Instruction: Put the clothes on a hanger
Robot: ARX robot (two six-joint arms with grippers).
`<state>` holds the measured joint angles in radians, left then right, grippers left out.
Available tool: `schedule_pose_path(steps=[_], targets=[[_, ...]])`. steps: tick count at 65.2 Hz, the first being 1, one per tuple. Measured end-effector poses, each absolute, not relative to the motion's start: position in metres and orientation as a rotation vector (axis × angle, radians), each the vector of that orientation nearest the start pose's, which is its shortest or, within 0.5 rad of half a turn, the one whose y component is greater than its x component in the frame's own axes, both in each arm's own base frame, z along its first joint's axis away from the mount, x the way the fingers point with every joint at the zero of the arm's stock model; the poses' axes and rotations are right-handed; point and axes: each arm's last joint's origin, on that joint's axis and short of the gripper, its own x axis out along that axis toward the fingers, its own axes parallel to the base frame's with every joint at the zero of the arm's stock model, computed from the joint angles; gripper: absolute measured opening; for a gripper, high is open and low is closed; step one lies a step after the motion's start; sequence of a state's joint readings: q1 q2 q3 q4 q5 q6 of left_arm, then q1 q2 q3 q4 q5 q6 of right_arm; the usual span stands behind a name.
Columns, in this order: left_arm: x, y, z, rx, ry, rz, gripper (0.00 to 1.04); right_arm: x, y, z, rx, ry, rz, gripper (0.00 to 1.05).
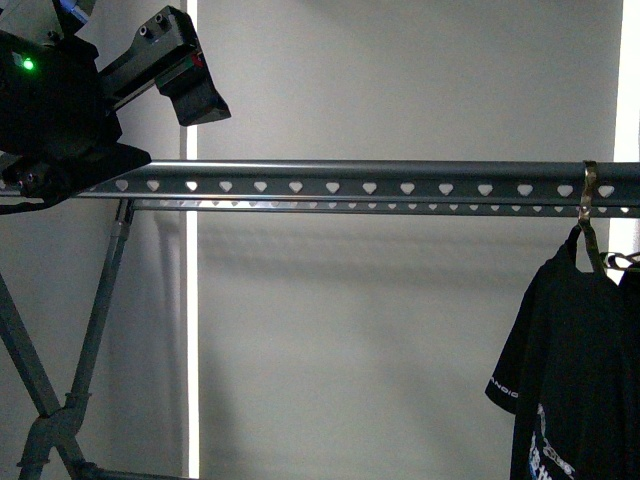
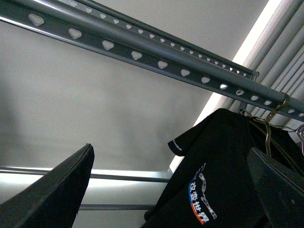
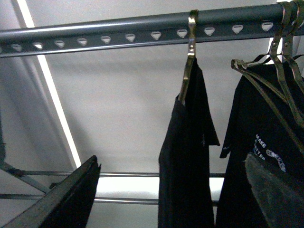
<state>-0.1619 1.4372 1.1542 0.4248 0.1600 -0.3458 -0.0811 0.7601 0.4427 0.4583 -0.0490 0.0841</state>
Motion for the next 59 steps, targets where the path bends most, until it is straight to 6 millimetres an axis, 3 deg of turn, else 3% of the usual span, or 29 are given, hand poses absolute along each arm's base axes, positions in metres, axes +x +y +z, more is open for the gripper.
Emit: schedule_pose_path(steps=[7, 13, 20, 28, 37, 42, 59], targets=[[0.327, -0.058, 0.368, -0.342, -0.085, -0.343, 0.98, 0.127, 0.005, 0.241, 0.077, -0.173, -0.062, 0.96], [0.326, -0.059, 0.367, -0.312, -0.07, -0.299, 0.95, 0.103, 0.013, 0.227, 0.042, -0.081, 0.0, 0.81], [0.305, -0.049, 0.345, -0.142, -0.024, -0.039, 0.76, 0.098, 0.009, 0.209, 0.012, -0.002, 0.032, 0.62], [0.263, -0.031, 0.293, -0.03, -0.012, -0.004, 0.42, 0.098, 0.0, 0.196, 0.005, 0.001, 0.001, 0.29], [0.236, -0.021, 0.26, -0.015, -0.001, 0.0, 0.15, 0.098, 0.0, 0.189, 0.004, 0.004, 0.005, 0.02], [0.224, -0.019, 0.248, -0.011, 0.002, -0.004, 0.03, 0.098, 0.0, 0.185, 0.001, 0.007, 0.004, 0.03], [0.181, -0.001, 0.208, -0.004, 0.012, 0.003, 0.04, 0.098, 0.0, 0.176, 0.001, 0.003, 0.003, 0.02]])
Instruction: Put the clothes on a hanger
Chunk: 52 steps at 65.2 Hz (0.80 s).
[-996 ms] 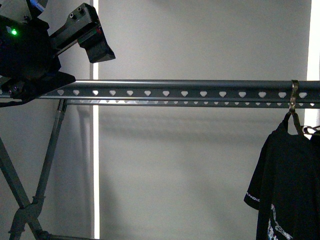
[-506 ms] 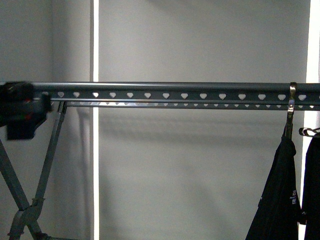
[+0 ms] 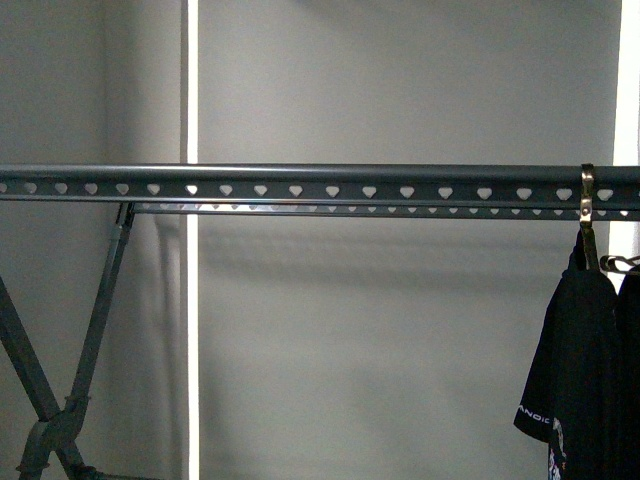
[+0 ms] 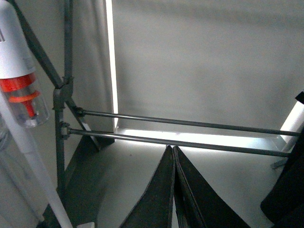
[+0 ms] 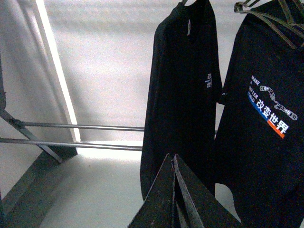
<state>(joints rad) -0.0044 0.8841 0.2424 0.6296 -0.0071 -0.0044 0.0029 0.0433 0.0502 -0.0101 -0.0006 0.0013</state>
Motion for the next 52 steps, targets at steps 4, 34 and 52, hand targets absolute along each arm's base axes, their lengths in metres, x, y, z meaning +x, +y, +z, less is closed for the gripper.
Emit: schedule_pose_path(steps=[4, 34, 52], targets=[[0.174, 0.0, 0.202, -0.004, 0.009, 0.0, 0.04, 0.097, 0.0, 0.172, 0.001, -0.006, 0.003, 0.02], [0.141, 0.0, 0.181, -0.002, 0.004, -0.002, 0.04, 0.098, 0.0, 0.165, 0.001, 0.002, 0.003, 0.02], [0.128, 0.0, 0.171, -0.002, -0.01, -0.002, 0.04, 0.098, 0.0, 0.165, 0.0, 0.002, 0.003, 0.43]])
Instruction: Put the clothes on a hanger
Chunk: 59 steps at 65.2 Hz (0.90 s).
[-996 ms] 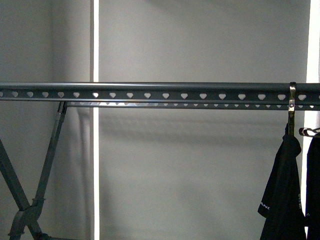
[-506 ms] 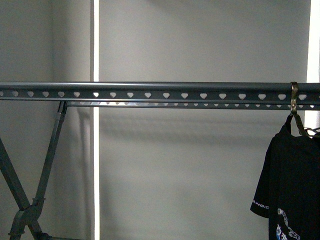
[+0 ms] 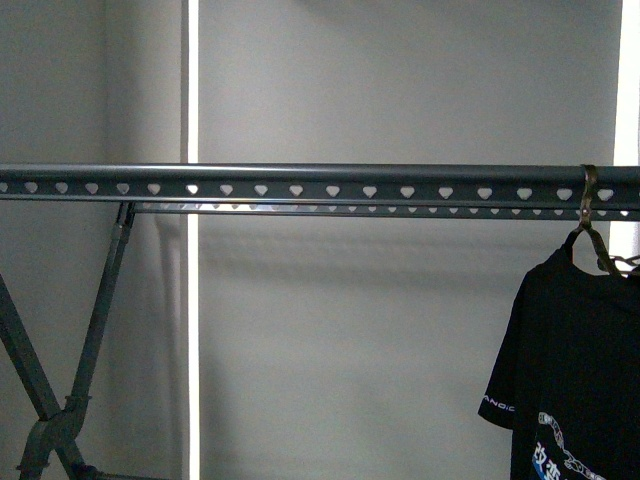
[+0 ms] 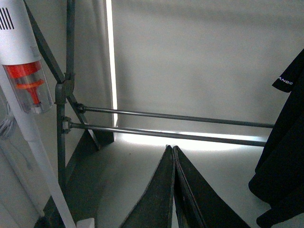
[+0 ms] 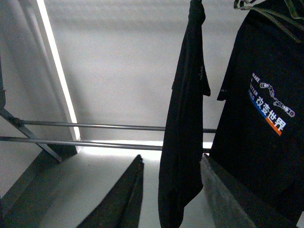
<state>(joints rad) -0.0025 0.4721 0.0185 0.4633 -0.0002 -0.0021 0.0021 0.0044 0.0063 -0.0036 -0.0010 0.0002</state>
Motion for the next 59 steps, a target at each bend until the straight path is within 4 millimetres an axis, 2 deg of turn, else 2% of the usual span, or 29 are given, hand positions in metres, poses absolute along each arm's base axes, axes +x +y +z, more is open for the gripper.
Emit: schedule_pose_path(steps=[16, 19, 50, 59], targets=[[0.12, 0.0, 0.173, -0.002, -0.022, -0.002, 0.04, 0.098, 0.0, 0.165, 0.0, 0.002, 0.003, 0.87], [0.119, 0.0, 0.173, -0.002, -0.021, -0.002, 0.04, 0.098, 0.0, 0.165, 0.0, 0.002, 0.003, 0.99], [0.108, 0.0, 0.172, -0.002, -0.022, -0.002, 0.04, 0.098, 0.0, 0.165, 0.001, 0.002, 0.003, 0.97], [0.097, 0.0, 0.169, -0.002, -0.012, -0.002, 0.04, 0.098, 0.0, 0.165, 0.001, 0.002, 0.003, 0.97]])
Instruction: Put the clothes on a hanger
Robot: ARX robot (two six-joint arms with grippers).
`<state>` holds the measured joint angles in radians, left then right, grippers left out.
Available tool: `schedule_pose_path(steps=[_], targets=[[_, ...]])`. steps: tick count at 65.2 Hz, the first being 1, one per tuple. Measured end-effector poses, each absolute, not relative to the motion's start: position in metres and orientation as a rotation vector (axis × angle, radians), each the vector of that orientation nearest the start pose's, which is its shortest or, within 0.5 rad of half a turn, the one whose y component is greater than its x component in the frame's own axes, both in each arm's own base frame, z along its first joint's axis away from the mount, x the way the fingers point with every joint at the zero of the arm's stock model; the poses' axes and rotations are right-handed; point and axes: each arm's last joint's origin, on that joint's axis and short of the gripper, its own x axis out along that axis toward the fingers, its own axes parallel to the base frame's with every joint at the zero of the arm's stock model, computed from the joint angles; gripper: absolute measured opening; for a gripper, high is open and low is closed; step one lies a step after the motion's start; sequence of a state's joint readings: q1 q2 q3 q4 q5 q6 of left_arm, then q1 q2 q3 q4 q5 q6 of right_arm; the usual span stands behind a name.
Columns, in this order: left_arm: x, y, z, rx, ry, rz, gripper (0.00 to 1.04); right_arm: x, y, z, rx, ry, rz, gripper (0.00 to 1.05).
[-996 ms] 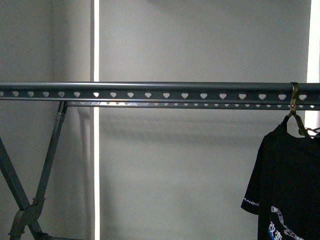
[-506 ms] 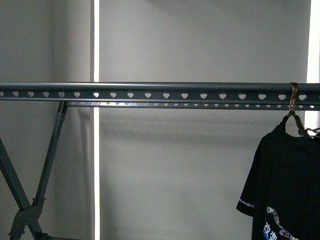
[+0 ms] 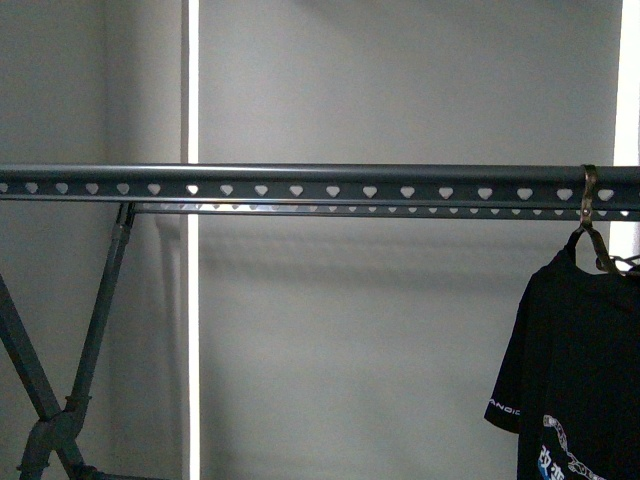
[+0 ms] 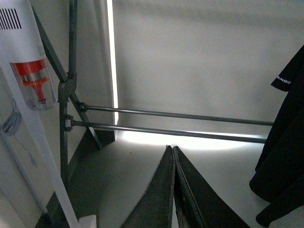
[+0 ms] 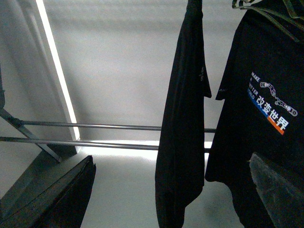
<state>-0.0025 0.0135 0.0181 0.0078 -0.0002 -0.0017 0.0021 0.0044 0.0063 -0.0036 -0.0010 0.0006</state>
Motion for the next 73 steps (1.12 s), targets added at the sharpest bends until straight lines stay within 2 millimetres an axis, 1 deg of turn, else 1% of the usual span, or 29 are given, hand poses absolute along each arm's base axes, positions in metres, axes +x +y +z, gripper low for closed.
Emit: schedule_pose_path(steps=[29, 32, 34, 64, 66, 70, 73], targets=[[0.0968, -0.0002, 0.1696, -0.002, -0.016, -0.002, 0.04, 0.0976, 0.0002, 0.165, 0.001, 0.002, 0.003, 0.97], [0.0968, -0.0002, 0.1696, -0.002, -0.016, -0.002, 0.1, 0.0976, 0.0002, 0.165, 0.001, 0.002, 0.003, 0.97], [0.0968, -0.0002, 0.1696, -0.002, -0.016, -0.002, 0.18, 0.0976, 0.0002, 0.165, 0.001, 0.002, 0.003, 0.97], [0.0968, -0.0002, 0.1696, -0.002, -0.016, -0.002, 0.98, 0.0976, 0.0002, 0.165, 0.001, 0.002, 0.003, 0.97], [0.0968, -0.0002, 0.1696, -0.001, -0.016, -0.002, 1.0, 0.0976, 0.0002, 0.165, 0.001, 0.002, 0.003, 0.97], [0.0968, -0.0002, 0.1696, -0.002, -0.016, -0.002, 0.98, 0.0976, 0.0003, 0.165, 0.001, 0.002, 0.003, 0.97], [0.0968, -0.0002, 0.1696, -0.002, -0.016, -0.002, 0.98, 0.0976, 0.0002, 0.165, 0.001, 0.002, 0.003, 0.97]])
